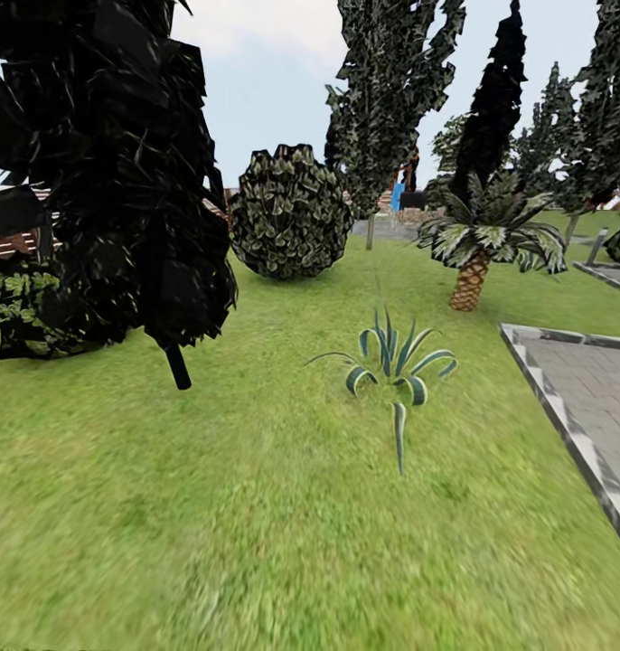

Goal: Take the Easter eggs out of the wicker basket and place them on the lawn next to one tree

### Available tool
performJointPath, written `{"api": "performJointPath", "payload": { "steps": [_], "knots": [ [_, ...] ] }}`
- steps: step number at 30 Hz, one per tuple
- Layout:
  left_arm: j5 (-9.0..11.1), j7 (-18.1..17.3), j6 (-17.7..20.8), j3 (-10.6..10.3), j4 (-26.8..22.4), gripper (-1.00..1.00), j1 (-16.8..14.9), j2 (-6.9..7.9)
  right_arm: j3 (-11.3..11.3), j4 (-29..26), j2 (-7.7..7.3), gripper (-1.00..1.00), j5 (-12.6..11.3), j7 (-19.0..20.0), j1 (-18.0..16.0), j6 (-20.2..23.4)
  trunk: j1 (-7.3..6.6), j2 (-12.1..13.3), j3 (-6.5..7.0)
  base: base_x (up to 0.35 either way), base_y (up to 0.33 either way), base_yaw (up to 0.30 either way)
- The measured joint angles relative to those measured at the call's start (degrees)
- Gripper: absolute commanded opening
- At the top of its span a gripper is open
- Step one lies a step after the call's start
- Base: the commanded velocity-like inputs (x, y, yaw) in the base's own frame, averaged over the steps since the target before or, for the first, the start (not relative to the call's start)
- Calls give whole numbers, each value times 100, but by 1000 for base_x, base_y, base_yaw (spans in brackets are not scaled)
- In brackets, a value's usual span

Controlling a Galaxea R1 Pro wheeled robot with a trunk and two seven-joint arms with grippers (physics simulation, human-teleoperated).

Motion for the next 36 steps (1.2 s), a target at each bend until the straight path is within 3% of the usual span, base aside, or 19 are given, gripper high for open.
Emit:
{"api": "performJointPath", "payload": {
  "steps": [21, 36],
  "knots": [
    [0, 0, 7, 0, 0, 100, -1, 6, 7, 5, 4, 100, 0, 0, 0, -3, 0, 0, -105, 263, 187, 252],
    [0, -1, 7, 0, -1, 100, -2, 3, -2, 5, 7, 100, -3, 0, 0, -3, -1, 0, -139, 291, 93, 264]
  ]
}}
